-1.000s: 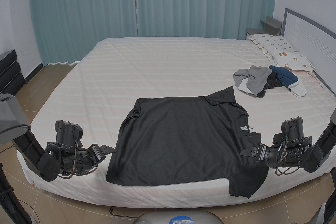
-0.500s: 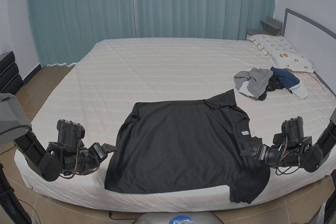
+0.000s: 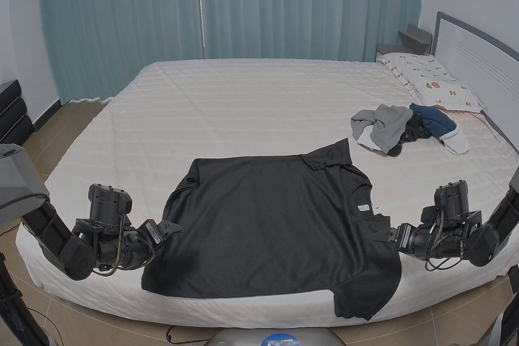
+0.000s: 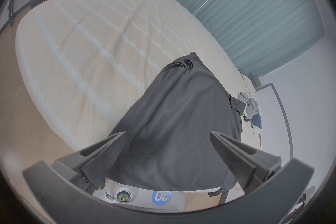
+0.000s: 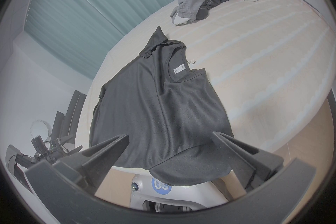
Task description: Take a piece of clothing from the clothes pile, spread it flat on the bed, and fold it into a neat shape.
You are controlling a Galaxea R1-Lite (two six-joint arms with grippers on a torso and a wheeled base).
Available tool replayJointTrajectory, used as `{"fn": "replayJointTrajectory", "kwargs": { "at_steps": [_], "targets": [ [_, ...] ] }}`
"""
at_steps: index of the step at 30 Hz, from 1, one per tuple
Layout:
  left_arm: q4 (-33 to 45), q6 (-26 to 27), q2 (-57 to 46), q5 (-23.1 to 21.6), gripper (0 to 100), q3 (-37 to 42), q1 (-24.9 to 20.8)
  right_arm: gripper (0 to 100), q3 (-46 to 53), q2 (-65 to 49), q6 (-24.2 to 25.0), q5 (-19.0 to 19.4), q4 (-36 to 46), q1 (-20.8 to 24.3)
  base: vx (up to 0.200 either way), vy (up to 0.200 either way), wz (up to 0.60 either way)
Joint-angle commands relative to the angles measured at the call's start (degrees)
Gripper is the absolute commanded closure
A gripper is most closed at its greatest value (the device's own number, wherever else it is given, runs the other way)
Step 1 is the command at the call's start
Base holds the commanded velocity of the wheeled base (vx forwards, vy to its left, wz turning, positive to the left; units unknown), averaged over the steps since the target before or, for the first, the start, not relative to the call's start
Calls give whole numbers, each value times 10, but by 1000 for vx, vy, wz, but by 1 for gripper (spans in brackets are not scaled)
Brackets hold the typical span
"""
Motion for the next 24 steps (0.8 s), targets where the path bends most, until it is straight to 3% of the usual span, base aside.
{"fn": "replayJointTrajectory", "kwargs": {
  "at_steps": [1,6,16,24],
  "targets": [
    [-7,-2,-3,0,0,1,2,0,0,1,0,1,0,1,200,0,0],
    [-21,-1,3,3,0,-3,2,0,1,1,0,1,0,3,200,0,0],
    [-35,-8,1,11,0,-4,1,0,9,1,0,1,-8,5,0,0,0],
    [-25,-5,39,18,0,-115,7,0,23,3,0,1,-28,5,0,0,0]
  ]
}}
